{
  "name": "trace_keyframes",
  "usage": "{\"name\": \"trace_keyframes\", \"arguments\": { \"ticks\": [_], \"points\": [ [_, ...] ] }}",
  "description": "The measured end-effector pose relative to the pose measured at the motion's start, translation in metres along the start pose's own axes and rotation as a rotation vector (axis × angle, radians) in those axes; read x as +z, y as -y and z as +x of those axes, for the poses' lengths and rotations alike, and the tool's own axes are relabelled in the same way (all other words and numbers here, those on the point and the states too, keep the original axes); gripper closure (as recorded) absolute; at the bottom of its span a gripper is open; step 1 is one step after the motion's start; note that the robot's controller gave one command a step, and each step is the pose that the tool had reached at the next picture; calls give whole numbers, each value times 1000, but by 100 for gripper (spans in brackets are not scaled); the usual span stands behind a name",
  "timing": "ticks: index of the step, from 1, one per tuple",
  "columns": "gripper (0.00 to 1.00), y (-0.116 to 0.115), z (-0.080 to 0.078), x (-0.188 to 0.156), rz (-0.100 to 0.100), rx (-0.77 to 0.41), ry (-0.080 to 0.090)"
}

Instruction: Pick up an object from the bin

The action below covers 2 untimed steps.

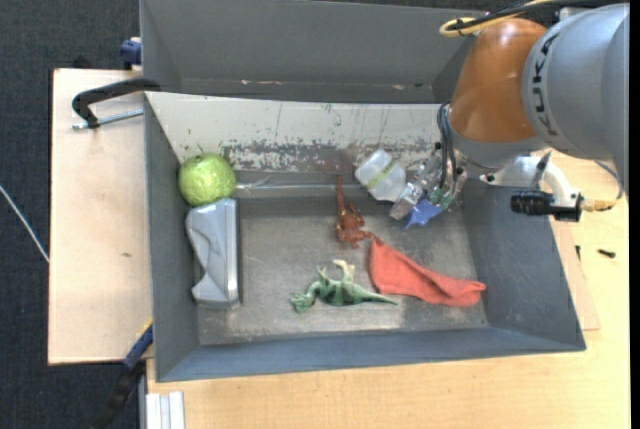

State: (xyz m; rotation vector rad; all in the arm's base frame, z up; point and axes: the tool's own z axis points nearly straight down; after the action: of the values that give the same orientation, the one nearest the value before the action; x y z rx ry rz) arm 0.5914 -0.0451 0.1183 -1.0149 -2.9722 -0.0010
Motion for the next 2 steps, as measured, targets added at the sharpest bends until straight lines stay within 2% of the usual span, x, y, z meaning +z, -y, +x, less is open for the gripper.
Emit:
{"name": "trace_keyframes", "arguments": {
  "ticks": [2],
  "points": [
    [100, -1, -2, -28, -5, -1, 7]
  ]
}}
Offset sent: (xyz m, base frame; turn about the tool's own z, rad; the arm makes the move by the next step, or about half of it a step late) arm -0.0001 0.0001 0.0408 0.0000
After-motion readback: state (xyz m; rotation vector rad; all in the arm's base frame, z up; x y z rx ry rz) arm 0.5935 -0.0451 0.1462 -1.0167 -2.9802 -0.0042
